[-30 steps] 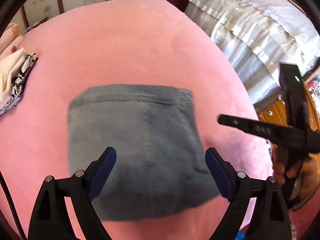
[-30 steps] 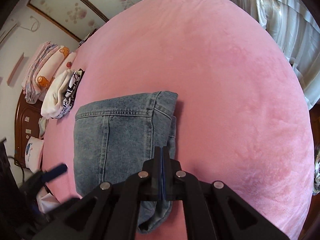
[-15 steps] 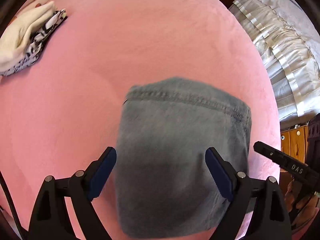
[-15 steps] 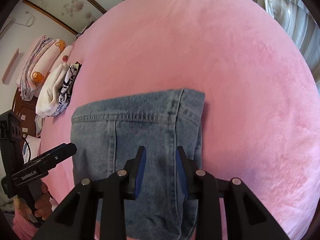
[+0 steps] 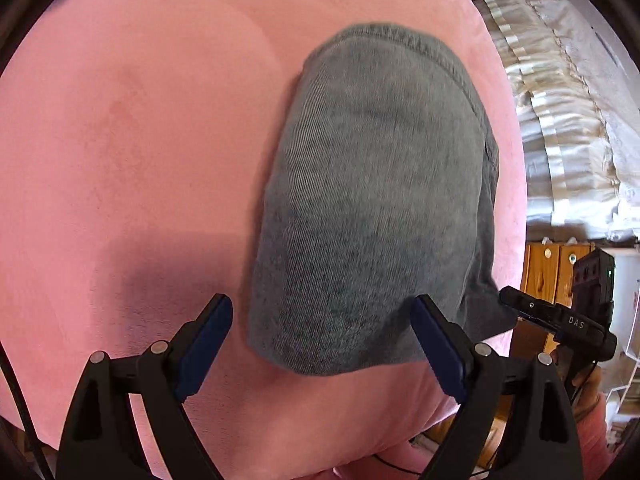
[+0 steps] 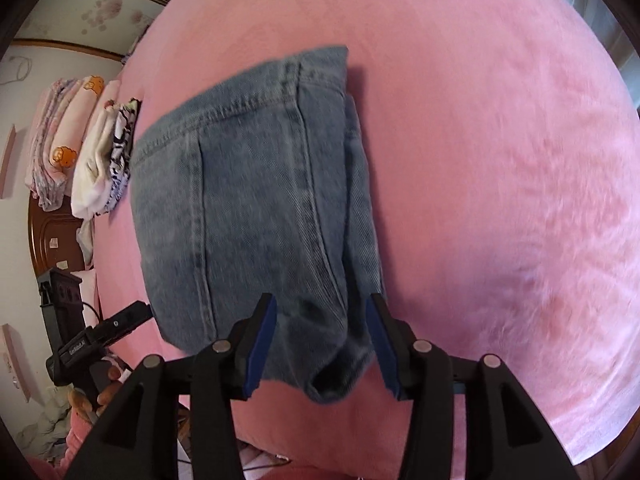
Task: Fold large clothes
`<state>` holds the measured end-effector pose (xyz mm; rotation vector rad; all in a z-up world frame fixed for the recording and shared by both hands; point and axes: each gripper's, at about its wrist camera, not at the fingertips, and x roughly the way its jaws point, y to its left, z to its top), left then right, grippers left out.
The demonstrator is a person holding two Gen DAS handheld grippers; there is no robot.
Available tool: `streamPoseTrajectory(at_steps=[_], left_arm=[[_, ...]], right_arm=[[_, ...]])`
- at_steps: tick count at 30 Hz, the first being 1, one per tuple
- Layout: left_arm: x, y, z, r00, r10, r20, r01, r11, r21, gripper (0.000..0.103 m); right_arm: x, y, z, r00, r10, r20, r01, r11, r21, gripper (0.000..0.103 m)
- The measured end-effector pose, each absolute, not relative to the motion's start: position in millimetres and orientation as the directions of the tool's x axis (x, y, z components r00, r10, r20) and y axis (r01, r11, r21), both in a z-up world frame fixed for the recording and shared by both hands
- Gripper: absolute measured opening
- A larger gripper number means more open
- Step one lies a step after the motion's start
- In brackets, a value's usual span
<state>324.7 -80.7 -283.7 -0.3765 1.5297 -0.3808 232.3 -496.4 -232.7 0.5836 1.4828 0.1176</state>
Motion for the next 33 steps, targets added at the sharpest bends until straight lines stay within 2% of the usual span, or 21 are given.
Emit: streamPoseTrajectory(at_steps=[6, 10, 16, 17, 19, 22, 26, 28, 33], left_arm=[[324.0, -82.2, -311.7, -0.064, -0.569, -0.82, -0.011, 0.822, -0.569, 0.092], [325.6, -79.4, -328.6, -0.082, -0.608, -0.79, -0.038, 0.794, -0.607, 0.098], [325.1, -81.0, -345.8, -0.082, -0.611, -0.788, -0.038, 0.792, -0.61, 0.097], [325.1, -83.5, -346.9, -0.076, -0.587, -0.806, -0.039, 0.809, -0.586, 0.092], [327.0, -91.6, -343.4, -0.069, -0.508, -0.859, -0.013, 0.861, -0.508, 0.083], [327.8, -104.7, -332.5, -0.07, -0.418, -0.906, 0.04, 0.906, -0.421, 0.071], [328.3, -107.1, -325.0, -0.076, -0.364, -0.928, 0.064, 0.927, -0.368, 0.057], [328.2, -103.6, -324.5, -0.078, -0.346, -0.935, 0.043, 0.936, -0.35, 0.054], [332.5, -118.2, -329.7, -0.085, -0.309, -0.947, 0.038, 0.949, -0.313, 0.055]], right_arm=[[217.6, -496.1, -248.7, 0.036, 0.454, -0.89, 0.318, 0.84, 0.441, 0.056], [210.5, -495.0, -258.6, 0.014, 0.463, -0.886, 0.341, 0.831, 0.44, 0.056], [203.4, -489.5, -274.7, 0.024, 0.485, -0.874, 0.382, 0.803, 0.457, 0.056], [203.6, -490.1, -275.0, 0.039, 0.481, -0.876, 0.384, 0.802, 0.458, 0.052], [206.2, -489.0, -273.1, 0.061, 0.473, -0.879, 0.365, 0.809, 0.46, 0.033], [210.6, -480.3, -270.7, 0.07, 0.455, -0.888, 0.323, 0.832, 0.451, 0.021], [214.7, -465.5, -255.4, 0.123, 0.414, -0.902, 0.23, 0.872, 0.431, 0.016], [218.8, -459.1, -253.7, 0.12, 0.399, -0.909, 0.196, 0.888, 0.416, 0.015], [232.7, -446.4, -259.0, 0.12, 0.377, -0.918, 0.138, 0.91, 0.392, 0.015]])
